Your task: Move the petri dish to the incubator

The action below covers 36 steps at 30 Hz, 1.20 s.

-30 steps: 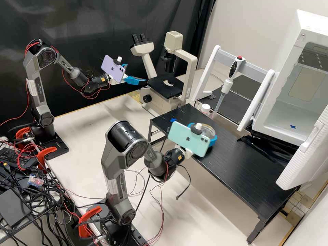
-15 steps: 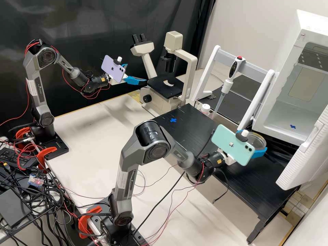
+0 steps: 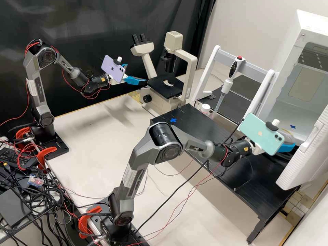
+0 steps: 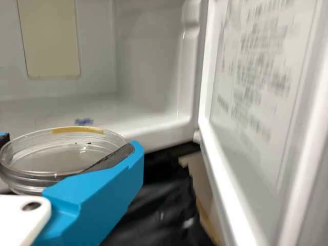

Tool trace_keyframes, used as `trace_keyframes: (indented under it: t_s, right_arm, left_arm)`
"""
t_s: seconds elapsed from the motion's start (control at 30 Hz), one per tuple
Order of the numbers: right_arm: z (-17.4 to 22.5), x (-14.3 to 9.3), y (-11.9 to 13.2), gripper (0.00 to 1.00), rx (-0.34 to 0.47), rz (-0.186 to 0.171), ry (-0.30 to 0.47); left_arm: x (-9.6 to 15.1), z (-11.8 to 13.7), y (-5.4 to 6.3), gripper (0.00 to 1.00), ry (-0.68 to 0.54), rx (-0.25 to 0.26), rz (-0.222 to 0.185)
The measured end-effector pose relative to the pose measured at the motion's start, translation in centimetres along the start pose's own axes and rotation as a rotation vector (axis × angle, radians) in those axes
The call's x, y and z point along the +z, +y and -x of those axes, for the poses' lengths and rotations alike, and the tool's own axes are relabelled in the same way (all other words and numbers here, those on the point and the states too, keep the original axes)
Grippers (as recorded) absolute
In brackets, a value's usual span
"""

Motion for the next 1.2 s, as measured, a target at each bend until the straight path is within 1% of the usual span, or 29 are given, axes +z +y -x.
trace_keyframes:
  t_s: [0.13, 0.2, 0.23, 0.27, 0.37, 0.4, 0.47, 0.6, 0.63, 0.67, 0.7, 0.73, 0.8, 0.87, 0.9, 0.93, 1.2]
  right_arm:
    - [-0.6, -0.9, 1.0, 0.00, 0.019, 0.006, 0.012]
    - [-1.0, -1.3, 1.4, 0.00, 0.022, -0.002, 0.004]
    - [-1.5, -1.9, 1.5, 0.00, 0.025, -0.002, 0.013]
    - [-2.0, -2.3, 1.6, 0.00, 0.030, -0.013, 0.014]
    - [-3.7, -3.0, 1.2, 0.00, 0.030, -0.014, 0.003]
    - [-4.6, -3.1, 0.5, 0.00, 0.013, -0.008, -0.019]
    - [-5.8, -3.5, 0.0, 0.00, -0.003, 0.010, -0.035]
    - [-8.3, -3.0, -1.8, 0.00, -0.062, 0.021, -0.103]
    - [-8.8, -2.8, -2.4, 0.00, -0.084, 0.037, -0.120]
    - [-9.2, -2.5, -2.7, 0.00, -0.087, 0.028, -0.130]
    - [-9.7, -2.3, -2.8, 0.00, -0.079, 0.037, -0.134]
    - [-9.8, -2.3, -2.9, 0.00, -0.076, 0.028, -0.134]
    - [-10.3, -2.3, -2.9, 0.00, -0.063, 0.025, -0.136]
    - [-10.6, -2.2, -2.9, 0.00, -0.054, 0.031, -0.139]
    - [-10.7, -2.2, -2.9, 0.00, -0.052, 0.039, -0.140]
    - [-10.8, -2.2, -2.9, 0.00, -0.049, 0.035, -0.140]
    - [-11.5, -1.7, -3.4, 0.00, -0.048, 0.041, -0.137]
  left_arm:
    - [0.0, 0.0, 0.0, 1.00, 0.000, 0.000, 0.000]
    - [0.0, 0.0, 0.0, 1.00, 0.000, 0.000, 0.000]
    - [0.0, 0.0, 0.0, 1.00, 0.000, 0.000, 0.000]
    - [0.0, 0.0, 0.0, 1.00, 0.000, 0.000, 0.000]
    - [0.0, 0.0, 0.0, 1.00, 0.000, 0.000, 0.000]
    - [0.0, 0.0, 0.0, 1.00, 0.000, 0.000, 0.000]
    - [0.0, 0.0, 0.0, 1.00, 0.000, 0.000, 0.000]
    - [0.0, 0.0, 0.0, 1.00, 0.000, 0.000, 0.000]
    - [0.0, 0.0, 0.0, 1.00, 0.000, 0.000, 0.000]
    - [0.0, 0.0, 0.0, 1.00, 0.000, 0.000, 0.000]
    - [0.0, 0.0, 0.0, 1.00, 0.000, 0.000, 0.000]
    - [0.0, 0.0, 0.0, 1.00, 0.000, 0.000, 0.000]
    - [0.0, 0.0, 0.0, 1.00, 0.000, 0.000, 0.000]
    - [0.0, 0.0, 0.0, 1.00, 0.000, 0.000, 0.000]
    - [0.0, 0.0, 0.0, 1.00, 0.000, 0.000, 0.000]
    - [0.0, 0.0, 0.0, 1.00, 0.000, 0.000, 0.000]
    - [0.0, 0.0, 0.0, 1.00, 0.000, 0.000, 0.000]
